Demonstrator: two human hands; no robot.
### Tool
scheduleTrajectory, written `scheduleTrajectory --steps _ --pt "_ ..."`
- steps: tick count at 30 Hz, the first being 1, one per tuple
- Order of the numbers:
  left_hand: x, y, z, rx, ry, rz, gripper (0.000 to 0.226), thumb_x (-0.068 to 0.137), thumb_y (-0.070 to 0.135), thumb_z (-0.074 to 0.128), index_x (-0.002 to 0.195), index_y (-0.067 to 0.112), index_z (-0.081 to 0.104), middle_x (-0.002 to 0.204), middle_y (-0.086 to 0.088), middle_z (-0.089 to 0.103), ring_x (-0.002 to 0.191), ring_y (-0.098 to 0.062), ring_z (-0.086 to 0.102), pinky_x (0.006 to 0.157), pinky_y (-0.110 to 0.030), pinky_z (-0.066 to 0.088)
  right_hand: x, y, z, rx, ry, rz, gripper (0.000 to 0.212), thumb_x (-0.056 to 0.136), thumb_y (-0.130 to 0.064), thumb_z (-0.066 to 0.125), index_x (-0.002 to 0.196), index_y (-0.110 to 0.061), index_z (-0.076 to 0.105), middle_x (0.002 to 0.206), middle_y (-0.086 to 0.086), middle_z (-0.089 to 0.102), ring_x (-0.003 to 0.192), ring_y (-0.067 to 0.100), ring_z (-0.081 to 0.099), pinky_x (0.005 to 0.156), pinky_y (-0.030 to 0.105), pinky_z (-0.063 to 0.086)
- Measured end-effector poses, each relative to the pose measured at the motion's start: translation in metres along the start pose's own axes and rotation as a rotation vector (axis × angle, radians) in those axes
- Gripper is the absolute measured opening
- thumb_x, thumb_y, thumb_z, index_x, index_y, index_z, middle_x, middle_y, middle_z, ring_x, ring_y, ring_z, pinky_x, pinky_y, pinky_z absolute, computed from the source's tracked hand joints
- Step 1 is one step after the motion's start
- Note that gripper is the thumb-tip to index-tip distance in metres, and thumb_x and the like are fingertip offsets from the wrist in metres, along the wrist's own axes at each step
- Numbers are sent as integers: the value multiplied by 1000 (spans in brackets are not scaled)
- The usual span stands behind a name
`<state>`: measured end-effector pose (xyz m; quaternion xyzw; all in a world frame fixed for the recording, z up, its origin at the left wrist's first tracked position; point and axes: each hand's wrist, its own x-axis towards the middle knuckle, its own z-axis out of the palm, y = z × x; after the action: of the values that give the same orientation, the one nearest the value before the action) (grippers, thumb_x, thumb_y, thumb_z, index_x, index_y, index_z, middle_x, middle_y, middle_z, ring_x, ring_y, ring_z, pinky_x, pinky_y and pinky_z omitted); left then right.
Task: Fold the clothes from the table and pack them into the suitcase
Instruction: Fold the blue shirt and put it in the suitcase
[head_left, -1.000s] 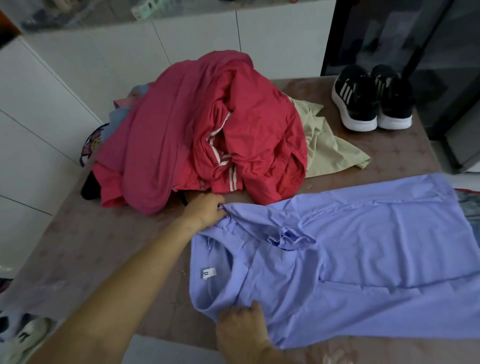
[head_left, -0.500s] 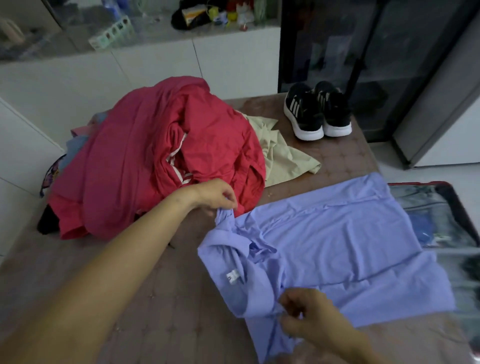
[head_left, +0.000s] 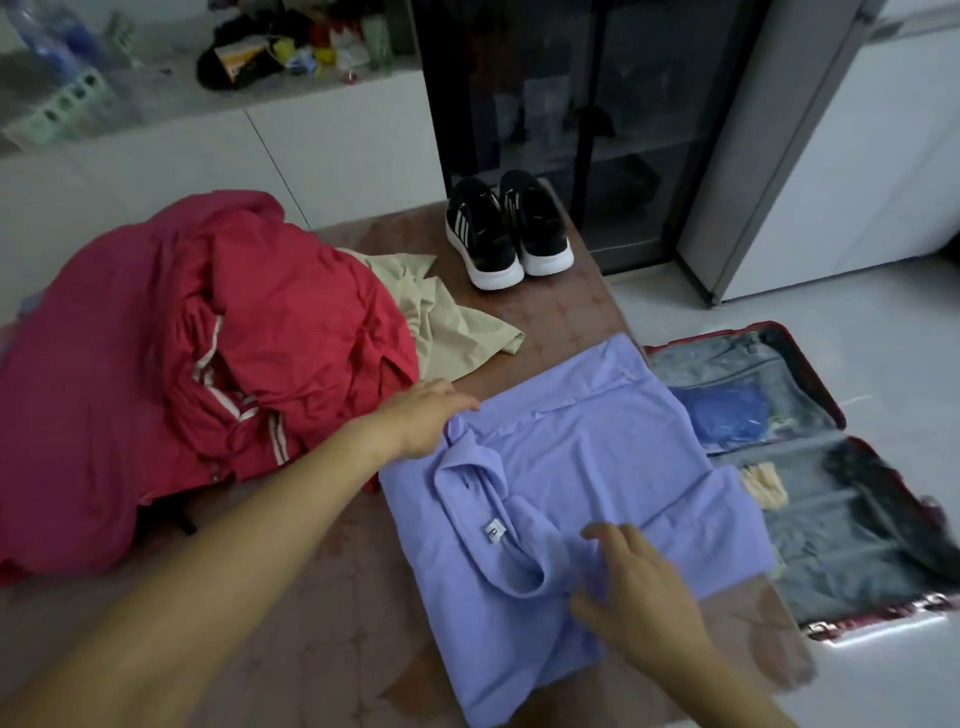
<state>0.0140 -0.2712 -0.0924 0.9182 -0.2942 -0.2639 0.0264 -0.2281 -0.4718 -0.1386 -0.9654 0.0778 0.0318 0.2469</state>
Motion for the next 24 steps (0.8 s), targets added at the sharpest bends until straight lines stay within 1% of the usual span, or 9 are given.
scheduleTrajectory --steps 3,5,8,10,12,15,17,20,24 --pt "-4 3 6 255 -171 10 68 88 11 48 142 46 28 155 1 11 141 -27 14 111 -43 25 2 -15 16 -123 -27 -151 70 49 -58 55 112 -28 52 91 -4 60 72 21 64 54 34 52" --pt "-3 6 12 249 -160 72 56 90 19 49 139 45 36 157 0 8 143 -28 11 113 -43 21 8 -23 22 -172 -20 -187 54 54 -53 51 101 -26 60 82 -6 59 67 20 62 52 33 50" --pt "5 12 10 110 -56 111 35 88 20 51 120 32 59 148 -1 31 138 -23 25 108 -35 23 12 -29 23 -119 24 -96 20 70 -42 51 73 -24 59 63 -5 60 60 21 62 50 30 45" --pt "16 18 5 50 -52 92 27 81 33 53 100 19 66 127 -6 52 124 -26 43 102 -33 33 14 -29 14 32 64 120 32 86 -44 51 67 -17 50 66 2 62 70 27 62 54 33 41" --pt "23 24 1 60 -30 53 30 78 46 56 91 19 63 114 -6 58 114 -28 49 97 -39 40 16 -21 6 158 89 272 41 91 -48 46 68 -15 44 67 3 56 77 29 59 55 35 33" --pt "25 28 0 52 67 66 46 84 47 61 124 27 52 130 -2 48 122 -24 45 100 -43 40 15 -5 -2 91 121 261 23 91 -42 51 90 -20 56 86 -1 57 90 27 61 58 34 37" --pt "18 27 -2 65 64 167 56 83 47 64 133 29 46 135 2 43 127 -20 41 100 -38 39 14 1 0 -5 185 174 20 84 -33 63 97 -19 58 87 4 58 83 30 63 52 35 44" --pt "1 20 -5 297 -31 319 77 72 60 68 139 35 39 141 7 38 130 -17 35 103 -34 34 7 -18 1 -4 225 33 21 77 -40 52 81 -20 57 72 0 53 60 24 57 44 32 42" --pt "-21 -7 0 563 -195 339 95 65 69 67 146 38 27 156 4 17 142 -19 16 112 -34 17 -6 -60 18 -7 185 -151 28 67 -51 50 68 -24 59 62 -5 53 51 18 57 45 27 43"
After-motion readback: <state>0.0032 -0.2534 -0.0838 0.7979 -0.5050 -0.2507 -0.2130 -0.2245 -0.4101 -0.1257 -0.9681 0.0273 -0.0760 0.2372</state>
